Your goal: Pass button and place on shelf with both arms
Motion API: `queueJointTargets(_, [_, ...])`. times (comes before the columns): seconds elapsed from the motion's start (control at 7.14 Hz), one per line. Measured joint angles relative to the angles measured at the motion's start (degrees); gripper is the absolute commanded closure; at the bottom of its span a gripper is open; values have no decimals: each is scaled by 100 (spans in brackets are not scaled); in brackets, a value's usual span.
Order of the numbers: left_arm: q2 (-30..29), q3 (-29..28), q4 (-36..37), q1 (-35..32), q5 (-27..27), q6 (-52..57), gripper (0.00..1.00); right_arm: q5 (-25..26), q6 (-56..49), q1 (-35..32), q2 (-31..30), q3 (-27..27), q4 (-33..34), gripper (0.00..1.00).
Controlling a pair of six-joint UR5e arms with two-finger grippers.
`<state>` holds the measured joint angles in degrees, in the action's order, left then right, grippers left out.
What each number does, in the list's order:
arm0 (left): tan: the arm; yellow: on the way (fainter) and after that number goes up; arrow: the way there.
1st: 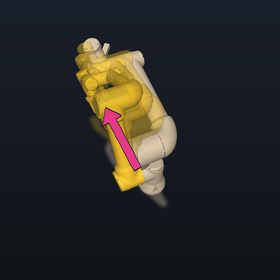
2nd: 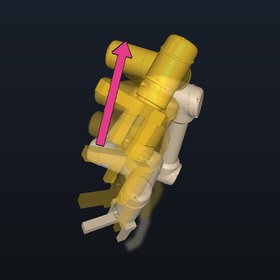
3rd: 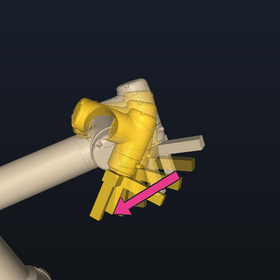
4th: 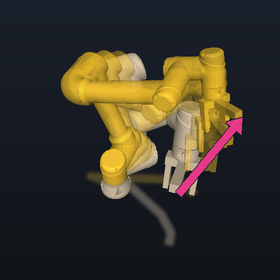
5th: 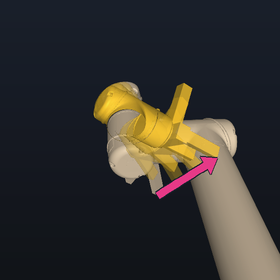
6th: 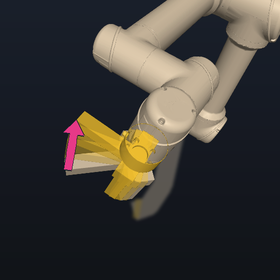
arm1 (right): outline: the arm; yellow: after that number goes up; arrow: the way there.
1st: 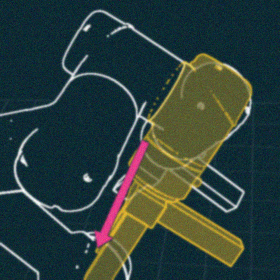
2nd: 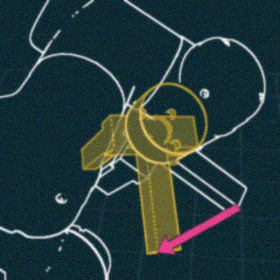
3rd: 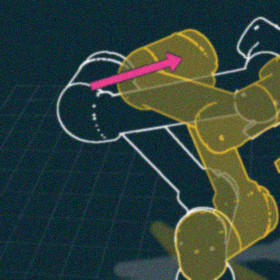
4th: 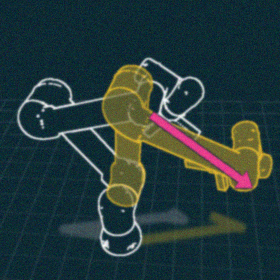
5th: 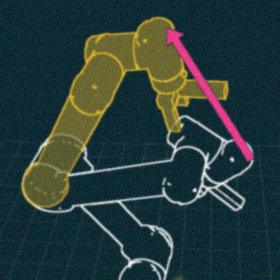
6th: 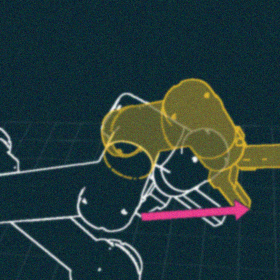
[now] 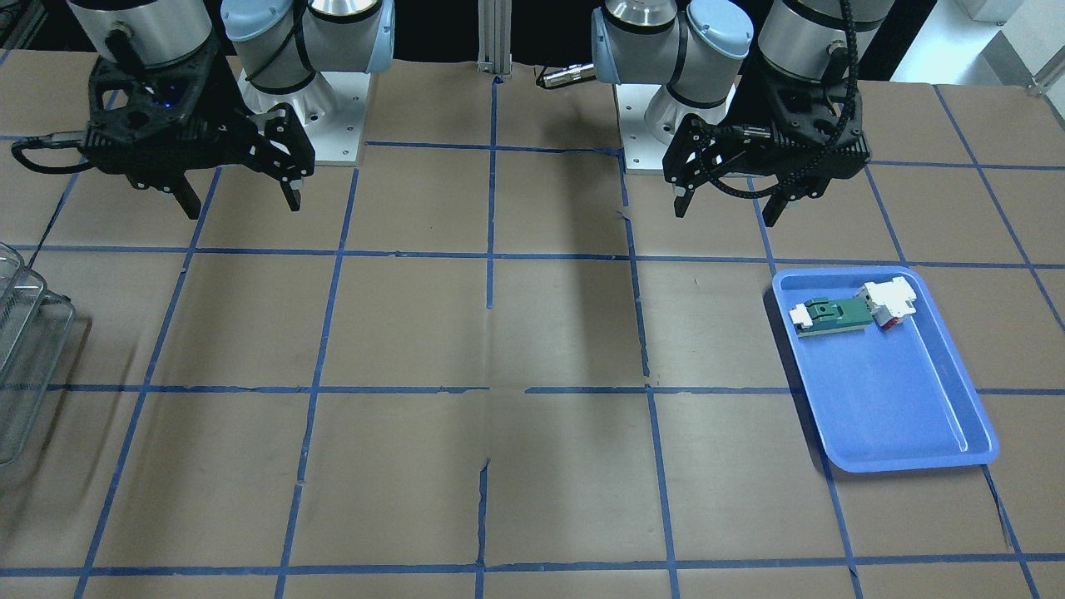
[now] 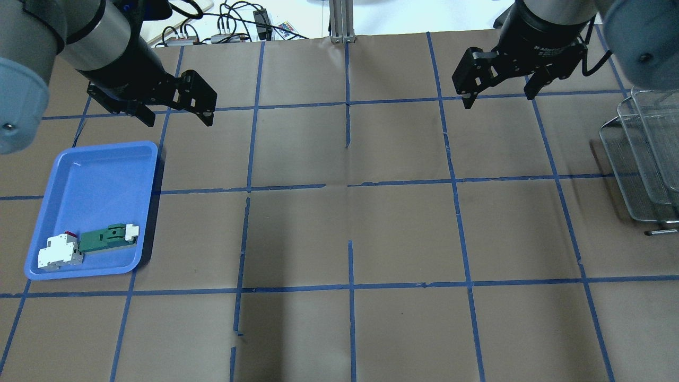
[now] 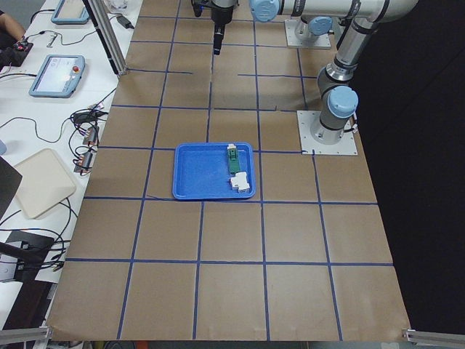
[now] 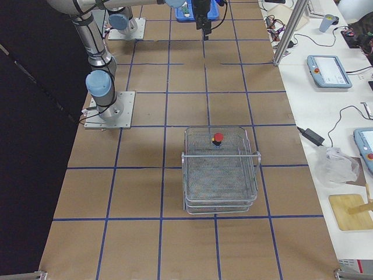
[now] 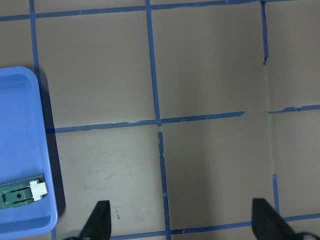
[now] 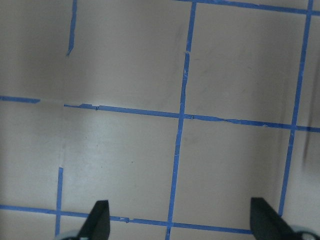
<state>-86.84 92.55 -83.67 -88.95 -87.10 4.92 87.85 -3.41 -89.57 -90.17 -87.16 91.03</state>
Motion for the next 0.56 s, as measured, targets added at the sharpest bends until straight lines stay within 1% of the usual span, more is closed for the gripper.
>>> queueJointTargets(0.28, [3,0,0,0,-6,0,0,-72,273,231,-26,-5,-178,0])
queueJointTargets(0.56, [6,-1,0,0,-3,0,0,-55,539,236,-46,8,-198,0])
